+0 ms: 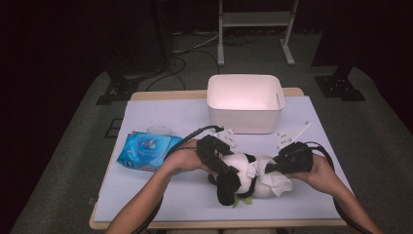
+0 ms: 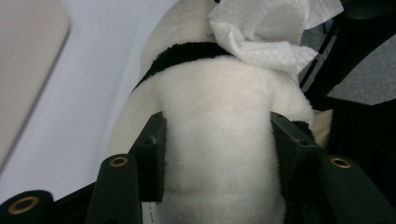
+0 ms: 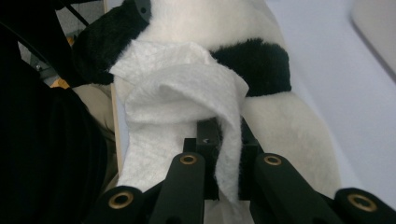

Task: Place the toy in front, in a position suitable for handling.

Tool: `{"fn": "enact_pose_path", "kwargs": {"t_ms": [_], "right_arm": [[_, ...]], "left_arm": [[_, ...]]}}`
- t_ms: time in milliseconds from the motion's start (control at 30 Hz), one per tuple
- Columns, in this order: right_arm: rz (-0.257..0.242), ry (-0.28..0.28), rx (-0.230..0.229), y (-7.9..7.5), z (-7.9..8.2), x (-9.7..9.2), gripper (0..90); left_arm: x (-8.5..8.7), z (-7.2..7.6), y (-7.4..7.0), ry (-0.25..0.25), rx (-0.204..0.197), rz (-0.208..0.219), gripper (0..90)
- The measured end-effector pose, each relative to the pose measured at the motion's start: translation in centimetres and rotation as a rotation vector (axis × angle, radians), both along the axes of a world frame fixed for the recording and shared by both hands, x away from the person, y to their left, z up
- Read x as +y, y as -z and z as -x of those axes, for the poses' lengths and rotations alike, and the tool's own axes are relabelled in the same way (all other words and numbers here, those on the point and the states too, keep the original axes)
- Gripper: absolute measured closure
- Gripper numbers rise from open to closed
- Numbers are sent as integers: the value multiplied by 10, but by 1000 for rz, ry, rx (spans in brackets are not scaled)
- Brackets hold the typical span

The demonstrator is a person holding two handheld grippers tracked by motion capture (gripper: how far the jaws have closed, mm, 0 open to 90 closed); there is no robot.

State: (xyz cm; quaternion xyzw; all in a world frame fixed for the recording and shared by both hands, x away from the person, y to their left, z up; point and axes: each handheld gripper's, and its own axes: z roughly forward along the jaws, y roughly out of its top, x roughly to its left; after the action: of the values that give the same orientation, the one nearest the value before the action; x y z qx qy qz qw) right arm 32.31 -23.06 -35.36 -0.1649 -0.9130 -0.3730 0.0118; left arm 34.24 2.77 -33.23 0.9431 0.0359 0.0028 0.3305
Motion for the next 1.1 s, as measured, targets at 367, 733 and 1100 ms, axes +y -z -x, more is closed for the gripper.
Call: {"fn": "enact_pose_path", "kwargs": {"t_ms": [367,733,1100], "right_arm": [[2,28,-51,-15,-21,0,847],[20,7,-14,-3,-36,17,847],[23,-16,3,4,-24,21,848]], "left_arm": [[0,-20,-15,-24,-109,-11,502],[20,-24,1,-73,-30,29,399],[36,-18,4,-161,24,75,186]]}}
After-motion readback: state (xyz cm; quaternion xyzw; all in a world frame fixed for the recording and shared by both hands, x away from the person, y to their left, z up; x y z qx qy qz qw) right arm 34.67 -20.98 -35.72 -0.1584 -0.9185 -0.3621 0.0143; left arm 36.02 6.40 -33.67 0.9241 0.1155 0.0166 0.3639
